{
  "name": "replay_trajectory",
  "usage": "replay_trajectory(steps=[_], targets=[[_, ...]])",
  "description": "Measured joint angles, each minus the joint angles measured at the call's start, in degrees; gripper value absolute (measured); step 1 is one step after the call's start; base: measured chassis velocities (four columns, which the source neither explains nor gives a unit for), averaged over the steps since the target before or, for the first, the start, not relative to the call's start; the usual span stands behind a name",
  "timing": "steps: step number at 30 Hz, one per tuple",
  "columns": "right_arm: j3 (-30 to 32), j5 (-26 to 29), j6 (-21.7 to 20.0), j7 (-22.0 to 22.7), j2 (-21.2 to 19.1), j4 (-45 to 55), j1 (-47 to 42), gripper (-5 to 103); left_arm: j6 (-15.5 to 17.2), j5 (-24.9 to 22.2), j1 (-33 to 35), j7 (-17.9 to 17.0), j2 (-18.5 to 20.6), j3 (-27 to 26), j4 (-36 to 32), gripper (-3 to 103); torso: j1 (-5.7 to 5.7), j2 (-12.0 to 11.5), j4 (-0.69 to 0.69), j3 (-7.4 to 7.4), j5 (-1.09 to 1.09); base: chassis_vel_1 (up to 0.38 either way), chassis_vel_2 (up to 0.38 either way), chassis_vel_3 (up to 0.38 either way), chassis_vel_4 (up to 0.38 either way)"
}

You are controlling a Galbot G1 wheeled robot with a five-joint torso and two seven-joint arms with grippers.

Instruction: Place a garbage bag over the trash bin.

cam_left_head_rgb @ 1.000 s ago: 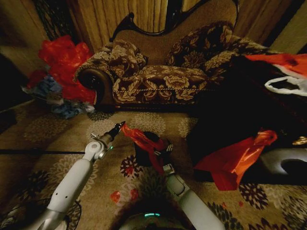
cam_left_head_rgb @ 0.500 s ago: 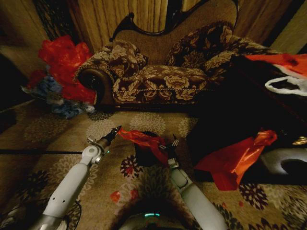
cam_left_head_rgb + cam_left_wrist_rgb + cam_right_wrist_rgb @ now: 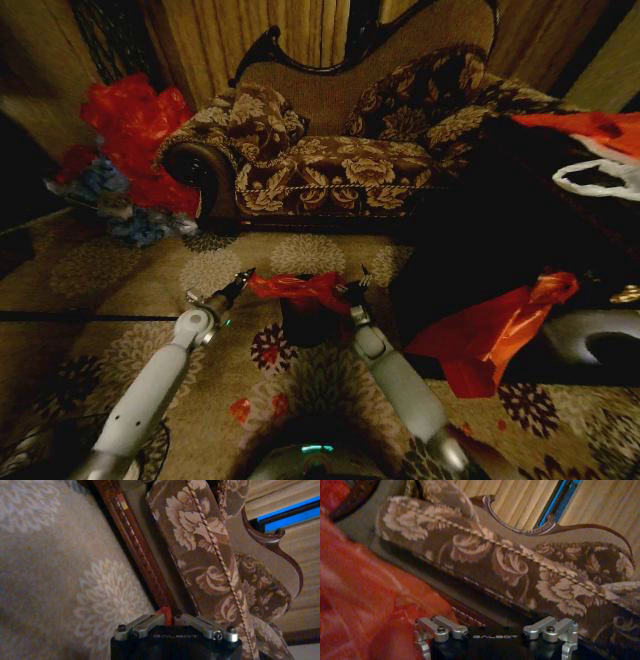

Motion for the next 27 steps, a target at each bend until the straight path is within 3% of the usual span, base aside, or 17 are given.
replay_trajectory(steps=[7, 11, 27], targets=[[0.5, 0.6, 0.8, -3.4, -0.3, -6.4, 3.5, 100, -0.7, 1.2, -6.7, 0.1, -2.2, 2.1, 6.8, 0, 0.0, 0.0, -0.01, 0.0, 0.02, 0.0, 0.0, 0.0, 0.0], [1.0, 0.6, 2.2, -5.7, 1.2, -11.9, 5.8, 100, -1.2, 3.7, -10.7, 0.1, -5.7, 4.0, 12.8, 0, 0.0, 0.0, 0.0, 0.0, 0.02, 0.0, 0.0, 0.0, 0.0], [0.4, 0.4, 3.0, -11.2, 1.1, -14.4, 3.7, 100, -2.2, 10.7, -12.9, 2.9, -7.6, 11.3, 23.5, 0, -0.01, 0.0, -0.01, -0.01, 0.01, 0.0, 0.0, 0.0, 0.0]])
